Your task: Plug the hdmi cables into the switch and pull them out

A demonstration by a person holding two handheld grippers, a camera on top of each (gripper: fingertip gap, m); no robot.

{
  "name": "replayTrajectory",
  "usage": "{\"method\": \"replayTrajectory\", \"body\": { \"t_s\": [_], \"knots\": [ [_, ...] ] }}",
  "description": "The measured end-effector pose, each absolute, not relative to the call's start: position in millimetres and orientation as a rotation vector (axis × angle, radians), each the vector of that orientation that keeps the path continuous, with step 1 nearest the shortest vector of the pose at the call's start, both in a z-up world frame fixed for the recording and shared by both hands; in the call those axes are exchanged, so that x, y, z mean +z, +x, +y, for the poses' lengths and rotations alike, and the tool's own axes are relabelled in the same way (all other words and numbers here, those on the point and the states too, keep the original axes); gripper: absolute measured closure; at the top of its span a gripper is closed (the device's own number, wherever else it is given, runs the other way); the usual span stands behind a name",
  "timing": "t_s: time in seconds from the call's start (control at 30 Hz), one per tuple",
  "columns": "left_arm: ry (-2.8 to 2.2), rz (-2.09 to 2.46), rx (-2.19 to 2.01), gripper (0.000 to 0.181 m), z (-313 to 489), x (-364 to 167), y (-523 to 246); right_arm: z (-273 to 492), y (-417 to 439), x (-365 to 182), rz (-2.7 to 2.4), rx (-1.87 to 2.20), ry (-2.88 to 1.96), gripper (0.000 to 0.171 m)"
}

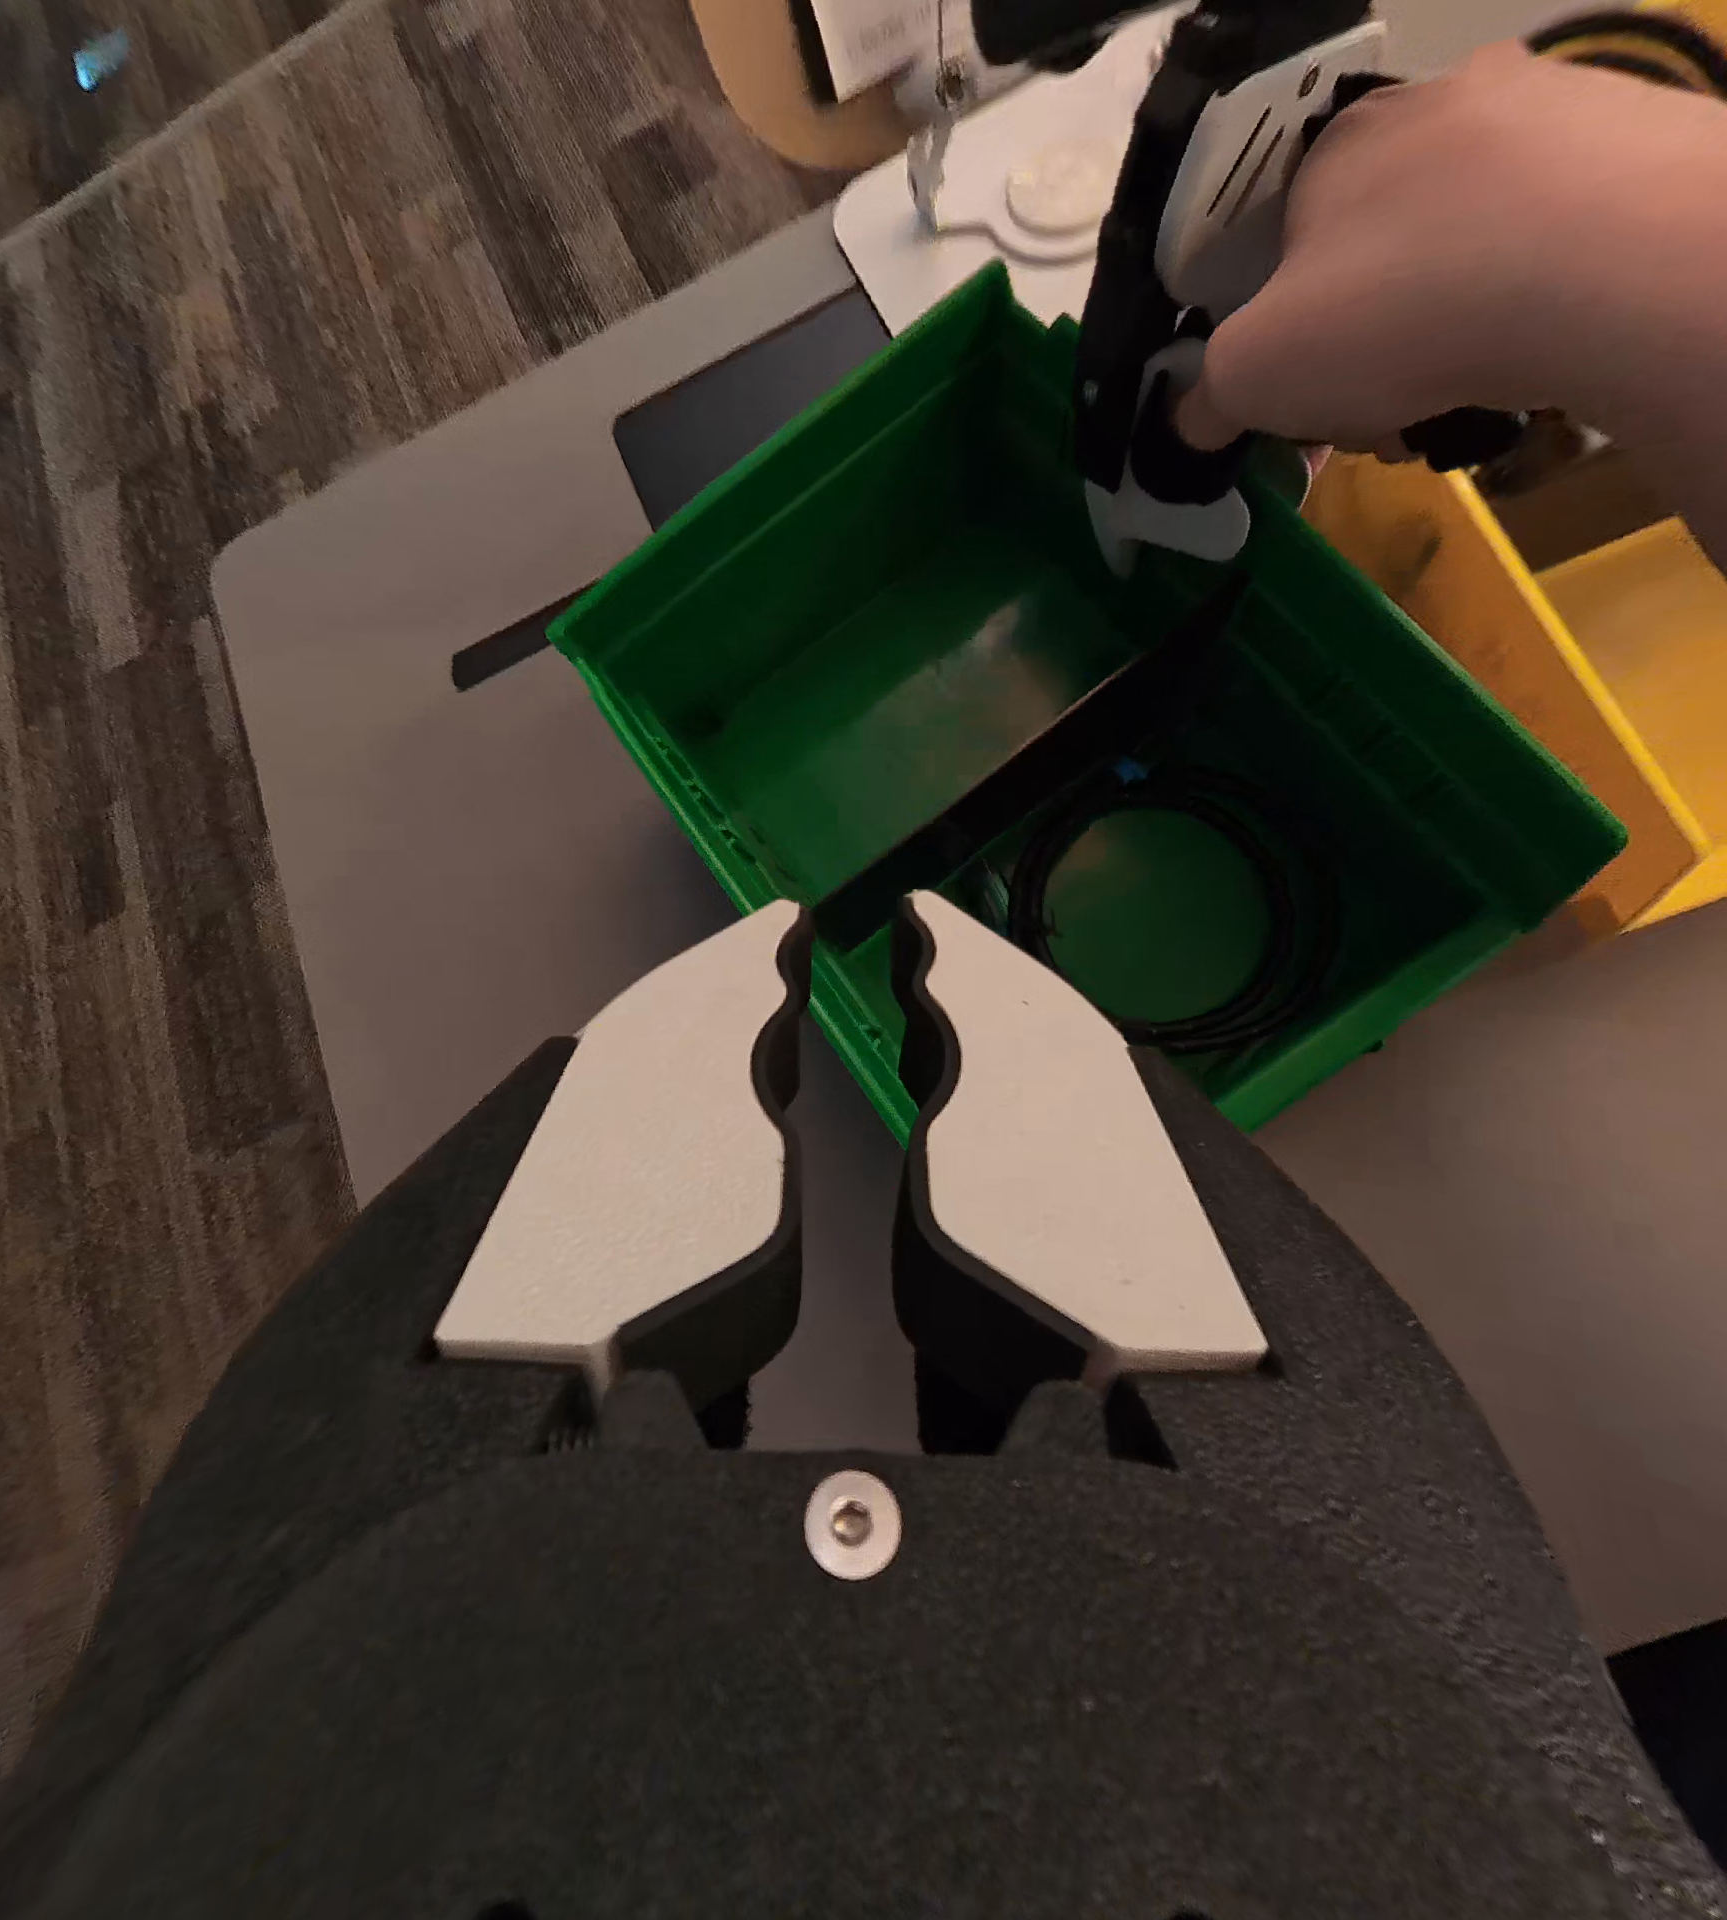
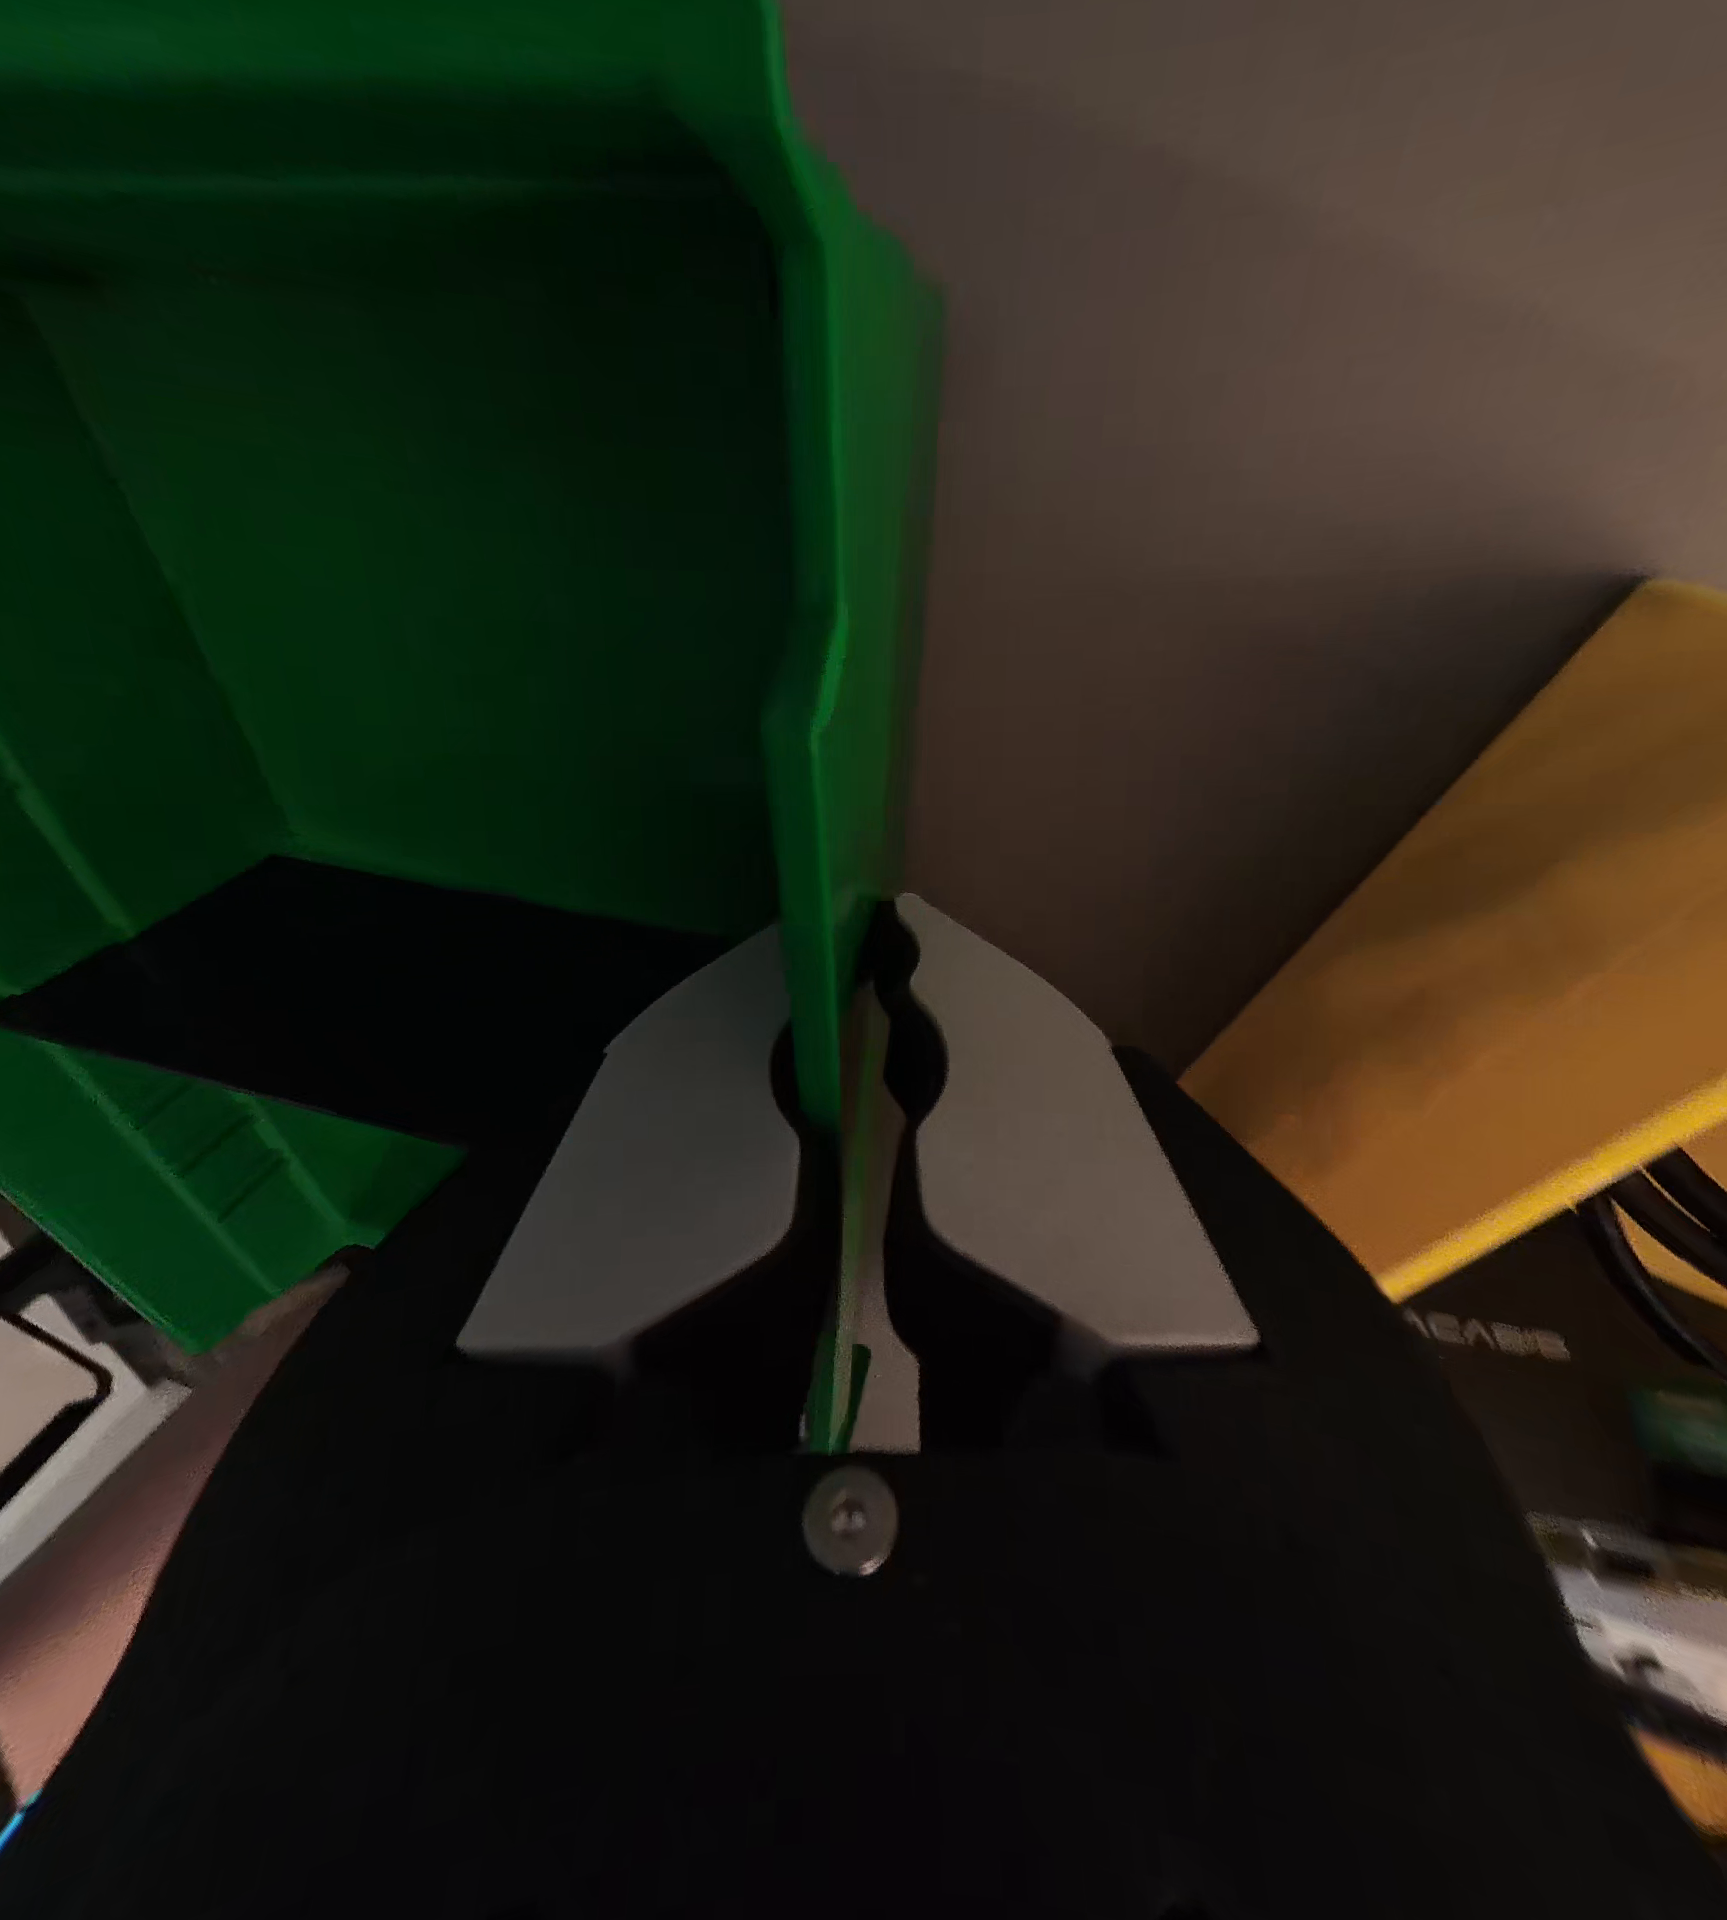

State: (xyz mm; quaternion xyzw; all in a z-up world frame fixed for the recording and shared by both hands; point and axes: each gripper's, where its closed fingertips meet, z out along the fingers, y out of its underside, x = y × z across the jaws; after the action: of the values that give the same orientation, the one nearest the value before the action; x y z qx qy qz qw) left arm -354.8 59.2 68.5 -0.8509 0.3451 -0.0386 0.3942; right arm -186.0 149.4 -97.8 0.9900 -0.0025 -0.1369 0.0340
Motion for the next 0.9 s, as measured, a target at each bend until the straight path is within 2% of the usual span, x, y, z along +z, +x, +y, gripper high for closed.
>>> {"method": "replayTrajectory", "body": {
  "t_s": [0.2,0.37,0.43,0.5,0.63,0.8,0.9],
  "knots": [
    [-2.009,0.84,-0.098,0.161,27.1,103.4,-356.6,148.5,-187.0,-36.9,0.087,-0.37,3.017,0.164],
    [-1.752,0.882,-0.16,0.172,-16.0,140.0,-339.9,144.0,-135.9,27.2,0.043,-0.419,3.07,0.164],
    [-1.695,0.958,-0.22,0.172,-30.3,141.3,-325.8,134.1,-91.3,48.5,-0.04,-0.435,3.102,0.164],
    [-1.694,1.057,-0.26,0.16,-39.2,132.4,-311.6,117.6,-36.1,65.8,-0.147,-0.442,3.136,0.163],
    [-1.749,1.148,-0.212,0.154,-33.9,113.4,-297.1,58.4,87.9,84.2,-0.444,-0.438,3.158,0.163],
    [-1.787,1.238,-0.267,0.154,-22.8,94.8,-264.1,-42.8,227.9,71.6,-0.839,-0.376,3.071,0.163],
    [-1.837,1.294,-0.357,0.143,-10.6,75.6,-233.6,-95.2,290.3,45.5,-0.991,-0.309,2.993,0.163]
  ]
}}
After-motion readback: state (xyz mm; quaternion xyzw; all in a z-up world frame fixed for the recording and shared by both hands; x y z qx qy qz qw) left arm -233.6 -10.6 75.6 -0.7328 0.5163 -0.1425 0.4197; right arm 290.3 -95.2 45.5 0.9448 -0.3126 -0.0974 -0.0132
